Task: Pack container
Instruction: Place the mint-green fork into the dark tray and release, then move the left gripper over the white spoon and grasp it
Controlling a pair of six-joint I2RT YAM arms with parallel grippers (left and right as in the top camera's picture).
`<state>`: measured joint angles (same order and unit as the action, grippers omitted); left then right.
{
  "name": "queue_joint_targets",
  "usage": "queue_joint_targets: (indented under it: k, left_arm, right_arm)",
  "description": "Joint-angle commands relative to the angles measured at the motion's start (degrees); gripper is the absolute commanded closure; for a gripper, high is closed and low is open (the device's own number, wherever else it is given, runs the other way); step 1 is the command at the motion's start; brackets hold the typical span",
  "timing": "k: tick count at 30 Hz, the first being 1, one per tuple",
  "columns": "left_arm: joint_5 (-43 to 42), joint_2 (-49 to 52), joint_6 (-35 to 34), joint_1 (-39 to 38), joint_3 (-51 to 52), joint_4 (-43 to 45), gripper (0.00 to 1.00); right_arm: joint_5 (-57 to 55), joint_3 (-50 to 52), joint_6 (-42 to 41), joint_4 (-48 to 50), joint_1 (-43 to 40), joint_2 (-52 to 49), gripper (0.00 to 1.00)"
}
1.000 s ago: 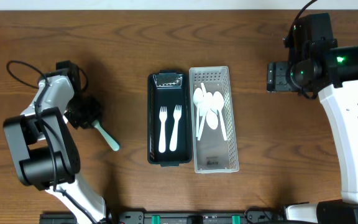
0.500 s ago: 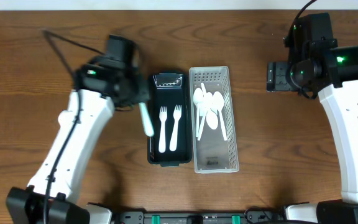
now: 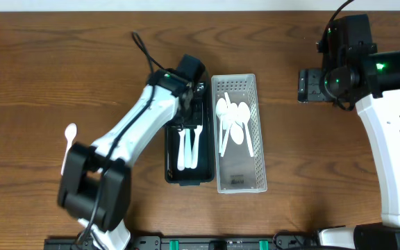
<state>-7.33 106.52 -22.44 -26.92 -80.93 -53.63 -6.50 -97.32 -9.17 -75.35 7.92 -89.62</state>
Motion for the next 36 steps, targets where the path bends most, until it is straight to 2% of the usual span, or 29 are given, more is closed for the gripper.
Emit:
queue_joint_targets:
  k: [1,2,3,4,7,11,13,16,20,23,27,31,36]
  left_arm:
    - [0.44,2.73,0.76,-0.02,0.39,-0.28,0.83]
    - [0.46,2.82,0.79,0.00,0.39,-0.26,0.84]
    - [0.46,2.80,1.29,0.00,0.37,-0.15,0.73]
    - [0.48,2.45,1.90,0.00,0.37,-0.04,0.67]
    - [0.48,0.79,3.69,0.15,0.17,-0.57,0.56]
    - [4.00,-3.52,5.29,1.07,-1.55,-4.02,0.55]
    - [6.23,-6.82,8.17,2.34,-3.34,-6.64,0.53]
    - [9.70,-12.31,11.19,5.86,-5.99,-9.97,0.44]
    - [12.57,-19.08,14.73,15.54,-7.10,-10.27,0.29]
    - [12.52,-20.59,17.84,25.03,-7.10,-10.19,0.26]
    - [11.65,-18.51,27.19,37.99,-6.25,-8.59,0.24]
    - [5.73,-14.27,37.00,45.35,-5.42,-5.20,0.23]
    - [4.94,-6.84,39.85,49.44,-5.42,-2.69,0.23]
  right_arm:
    - [-0.63,0.28,1.16,-0.09,-0.42,-0.50,0.19]
    - [-0.63,0.28,1.14,-0.11,-0.42,-0.50,0.19]
    - [-0.63,0.28,1.14,-0.13,-0.42,-0.50,0.19]
    - [-0.63,0.28,1.16,-0.11,-0.42,-0.50,0.19]
    - [-0.63,0.28,1.14,-0.11,-0.42,-0.50,0.19]
    - [-0.63,0.28,1.14,-0.11,-0.42,-0.50,0.19]
    - [-0.63,0.28,1.14,-0.11,-0.42,-0.50,0.18]
    - [-0.66,0.28,1.14,-0.04,-0.42,-0.50,0.19]
    - [-0.66,0.28,1.14,-0.04,-0.42,-0.50,0.18]
    - [-0.63,0.28,1.14,-0.11,-0.42,-0.50,0.18]
    - [-0.63,0.28,1.14,-0.11,-0.42,-0.50,0.19]
    - [-0.61,0.28,1.14,-0.15,-0.42,-0.50,0.18]
    - [-0.63,0.28,1.14,-0.48,-0.42,-0.50,0.18]
